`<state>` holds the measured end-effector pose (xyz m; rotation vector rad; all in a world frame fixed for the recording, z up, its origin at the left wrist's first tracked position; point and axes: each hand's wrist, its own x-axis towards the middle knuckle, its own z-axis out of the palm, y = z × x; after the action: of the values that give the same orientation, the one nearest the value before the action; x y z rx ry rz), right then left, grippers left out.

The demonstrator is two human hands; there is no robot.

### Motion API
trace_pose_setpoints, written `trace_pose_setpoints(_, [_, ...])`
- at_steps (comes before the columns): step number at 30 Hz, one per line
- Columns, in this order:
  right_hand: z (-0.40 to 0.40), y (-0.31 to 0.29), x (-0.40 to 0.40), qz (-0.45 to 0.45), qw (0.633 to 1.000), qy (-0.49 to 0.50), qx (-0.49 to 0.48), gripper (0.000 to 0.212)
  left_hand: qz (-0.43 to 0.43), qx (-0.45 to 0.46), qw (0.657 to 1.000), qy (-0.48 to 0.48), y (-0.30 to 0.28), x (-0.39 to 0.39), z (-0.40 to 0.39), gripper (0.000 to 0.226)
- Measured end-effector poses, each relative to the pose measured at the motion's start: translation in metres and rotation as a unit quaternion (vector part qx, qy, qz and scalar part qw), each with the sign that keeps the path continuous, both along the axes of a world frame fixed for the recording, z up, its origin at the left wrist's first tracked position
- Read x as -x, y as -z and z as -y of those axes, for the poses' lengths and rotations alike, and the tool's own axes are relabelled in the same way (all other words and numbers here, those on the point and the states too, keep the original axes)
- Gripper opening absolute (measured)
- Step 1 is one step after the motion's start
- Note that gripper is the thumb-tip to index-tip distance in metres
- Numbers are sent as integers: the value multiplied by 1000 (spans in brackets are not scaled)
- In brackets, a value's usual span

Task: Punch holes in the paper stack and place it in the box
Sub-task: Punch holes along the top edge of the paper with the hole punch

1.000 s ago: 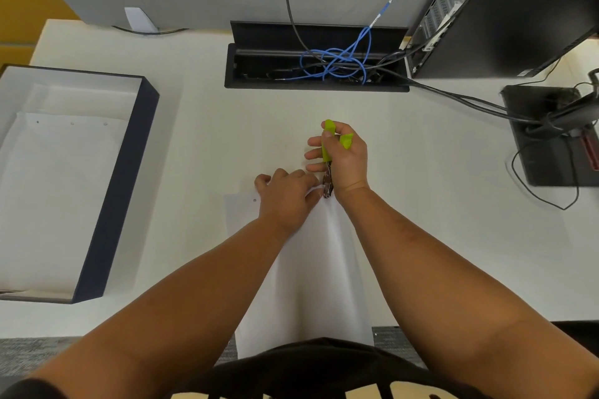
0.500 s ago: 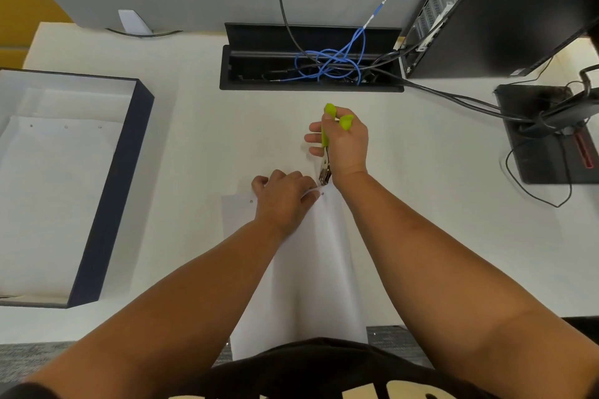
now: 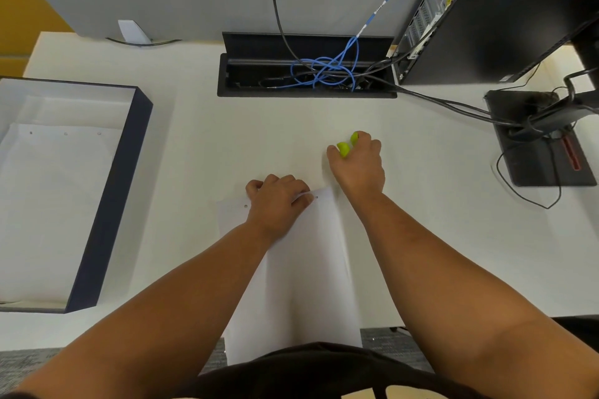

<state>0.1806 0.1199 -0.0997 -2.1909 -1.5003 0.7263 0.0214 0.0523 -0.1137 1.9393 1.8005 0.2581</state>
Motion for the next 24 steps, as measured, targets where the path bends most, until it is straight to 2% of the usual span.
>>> trace_pose_setpoints(10, [15, 14, -10, 135, 991, 4, 9, 71, 26, -10, 1000, -14, -5, 5, -2, 19])
trace_pose_setpoints(18, [17, 13, -6, 116, 993, 9, 30, 82, 23, -20, 999, -15, -13, 5, -2, 20])
trace_pose_setpoints(24, [16, 12, -4, 96, 994, 16, 56, 83, 23, -30, 999, -12, -16, 4, -3, 20])
